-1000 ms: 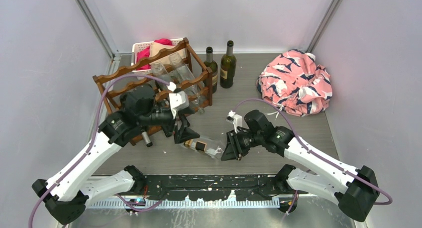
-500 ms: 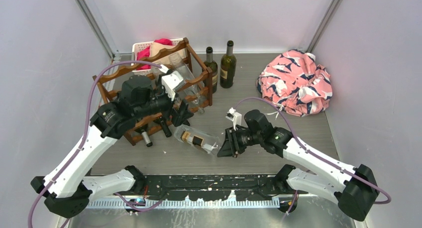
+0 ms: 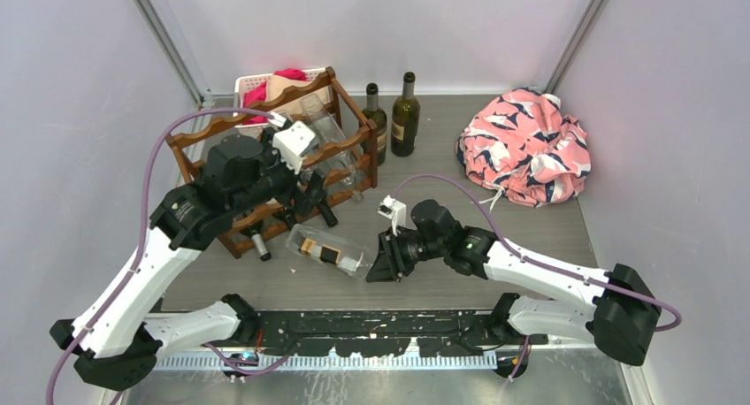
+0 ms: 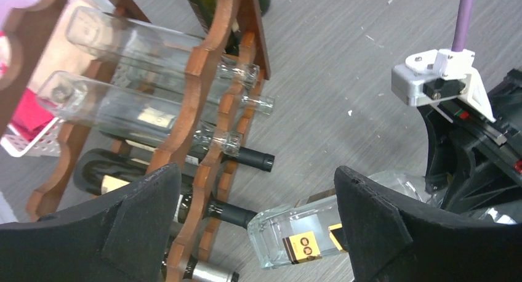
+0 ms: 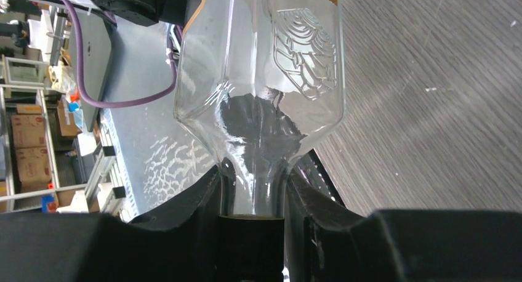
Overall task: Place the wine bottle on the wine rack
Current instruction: Place the wine bottle in the wine rack.
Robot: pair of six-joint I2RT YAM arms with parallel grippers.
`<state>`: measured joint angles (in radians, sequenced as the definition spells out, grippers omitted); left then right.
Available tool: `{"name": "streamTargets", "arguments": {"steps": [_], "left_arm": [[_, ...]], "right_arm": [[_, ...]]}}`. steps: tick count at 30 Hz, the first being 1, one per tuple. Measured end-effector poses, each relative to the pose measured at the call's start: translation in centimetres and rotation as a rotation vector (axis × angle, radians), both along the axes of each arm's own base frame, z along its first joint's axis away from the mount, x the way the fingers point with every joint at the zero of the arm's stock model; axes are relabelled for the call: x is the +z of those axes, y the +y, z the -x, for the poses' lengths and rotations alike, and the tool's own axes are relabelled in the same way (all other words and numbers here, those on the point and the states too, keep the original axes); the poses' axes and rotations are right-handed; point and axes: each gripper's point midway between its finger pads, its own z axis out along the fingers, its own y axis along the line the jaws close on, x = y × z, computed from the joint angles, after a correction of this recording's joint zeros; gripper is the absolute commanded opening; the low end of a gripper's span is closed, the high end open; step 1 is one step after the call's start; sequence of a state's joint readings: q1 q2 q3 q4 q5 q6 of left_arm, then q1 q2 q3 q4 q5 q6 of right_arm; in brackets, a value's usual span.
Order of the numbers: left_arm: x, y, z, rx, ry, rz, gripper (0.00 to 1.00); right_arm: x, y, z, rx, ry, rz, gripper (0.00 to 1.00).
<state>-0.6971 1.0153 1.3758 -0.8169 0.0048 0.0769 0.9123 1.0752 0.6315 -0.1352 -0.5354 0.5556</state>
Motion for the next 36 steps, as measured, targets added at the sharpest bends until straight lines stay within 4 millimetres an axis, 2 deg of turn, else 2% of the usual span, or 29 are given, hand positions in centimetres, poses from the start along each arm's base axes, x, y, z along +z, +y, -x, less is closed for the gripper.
{"name": "streamTargets", "arguments": {"steps": [5, 9, 20, 36], "left_arm": [[2.4, 1.5, 0.5, 0.047, -0.083, 0.045, 0.94], [3.3, 2.4, 0.8, 0.073, -0.12, 0.076, 0.94], [1.6, 2.7, 0.5, 0.101, -0.1, 0.048, 0.94], [1.3, 2.8, 0.2, 0.112, -0.102, 0.041, 0.94]], "right_arm": [[0.2, 1.4, -0.5, -0.002, -0.035, -0.01, 0.01], [0.7, 2.1, -0.7, -0.002, -0.05, -0.017, 0.01], [2.8, 3.8, -1.4, -0.01, -0.115, -0.08, 0.01], [2.3, 4.7, -2.1, -0.038, -0.145, -0.078, 0.01]]}}
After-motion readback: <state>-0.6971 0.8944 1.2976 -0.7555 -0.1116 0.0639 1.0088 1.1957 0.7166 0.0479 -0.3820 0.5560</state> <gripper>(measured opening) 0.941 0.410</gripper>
